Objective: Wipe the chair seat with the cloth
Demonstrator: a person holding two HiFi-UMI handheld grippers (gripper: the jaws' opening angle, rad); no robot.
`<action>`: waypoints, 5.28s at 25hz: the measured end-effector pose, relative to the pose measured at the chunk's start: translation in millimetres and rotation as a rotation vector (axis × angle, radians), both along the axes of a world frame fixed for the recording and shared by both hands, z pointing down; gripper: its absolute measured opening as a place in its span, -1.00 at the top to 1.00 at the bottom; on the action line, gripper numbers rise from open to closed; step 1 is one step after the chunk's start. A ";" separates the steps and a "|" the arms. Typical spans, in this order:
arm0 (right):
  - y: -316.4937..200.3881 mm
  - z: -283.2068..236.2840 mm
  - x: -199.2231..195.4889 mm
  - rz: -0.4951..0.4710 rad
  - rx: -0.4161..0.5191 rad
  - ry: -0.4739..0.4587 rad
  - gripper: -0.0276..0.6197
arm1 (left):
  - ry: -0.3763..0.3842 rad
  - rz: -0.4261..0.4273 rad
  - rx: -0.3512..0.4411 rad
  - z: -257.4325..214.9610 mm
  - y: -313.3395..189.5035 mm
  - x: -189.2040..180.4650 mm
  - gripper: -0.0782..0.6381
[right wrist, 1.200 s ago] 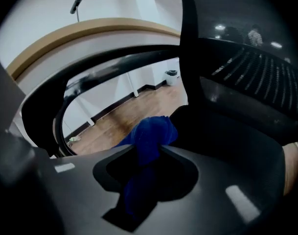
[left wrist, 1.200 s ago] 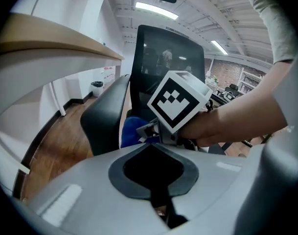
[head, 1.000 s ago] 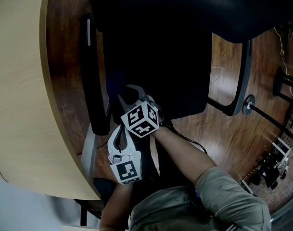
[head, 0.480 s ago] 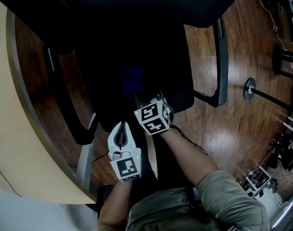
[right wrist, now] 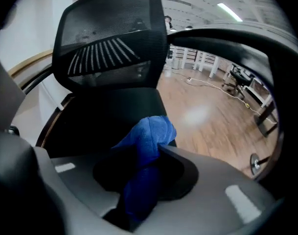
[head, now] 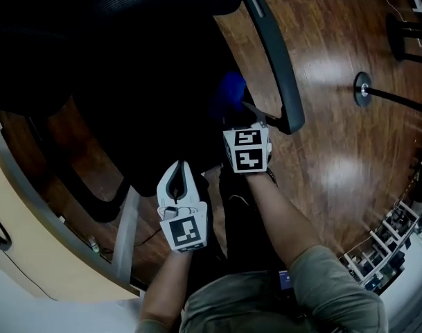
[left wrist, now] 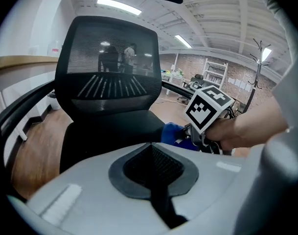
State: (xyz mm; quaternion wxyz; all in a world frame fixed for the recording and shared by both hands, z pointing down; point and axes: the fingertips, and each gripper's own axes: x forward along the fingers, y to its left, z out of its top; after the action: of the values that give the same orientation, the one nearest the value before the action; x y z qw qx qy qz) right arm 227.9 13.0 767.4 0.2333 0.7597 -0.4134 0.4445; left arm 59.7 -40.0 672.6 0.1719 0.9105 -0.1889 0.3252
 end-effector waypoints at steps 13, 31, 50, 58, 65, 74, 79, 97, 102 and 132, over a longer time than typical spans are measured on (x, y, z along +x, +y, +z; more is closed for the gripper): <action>49.3 22.6 19.1 0.148 0.025 -0.043 0.60 | -0.033 -0.006 0.005 19.5 41.3 19.7 0.77; -87.4 -47.4 -243.3 -0.725 0.242 -0.057 0.59 | -0.071 -0.489 0.082 -11.5 -8.4 -181.7 0.77; -55.2 11.8 -255.8 -0.694 0.119 -0.054 0.59 | -0.079 -0.401 0.036 18.7 30.3 -192.4 0.77; 20.4 1.6 -105.7 -0.397 0.041 0.019 0.59 | -0.021 -0.161 0.041 -6.9 67.2 -73.7 0.77; 92.4 4.1 -25.0 -0.162 -0.012 0.026 0.59 | -0.006 -0.004 0.028 -8.8 102.1 -2.9 0.77; 122.8 32.0 -12.3 -0.111 -0.013 -0.014 0.59 | -0.020 0.080 0.020 10.5 133.1 27.3 0.77; 125.0 26.5 -15.7 -0.116 -0.012 -0.008 0.58 | -0.028 0.050 0.017 11.1 125.8 11.2 0.77; -31.6 -38.7 -285.4 -0.666 0.127 -0.070 0.58 | -0.086 -0.259 0.045 -11.4 29.0 -206.3 0.77; -47.8 -22.8 -359.5 -0.820 0.112 -0.126 0.58 | -0.123 -0.343 0.042 -1.7 19.5 -259.6 0.77; 155.8 12.4 -59.0 -0.240 -0.079 -0.061 0.58 | -0.003 0.077 0.051 -20.4 142.0 -2.3 0.77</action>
State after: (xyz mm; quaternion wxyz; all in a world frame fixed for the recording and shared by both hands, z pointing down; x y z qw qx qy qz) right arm 168.9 168.9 779.8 0.3017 0.6811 -0.4903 0.4524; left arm 57.5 102.0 652.2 0.1357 0.9207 -0.1623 0.3279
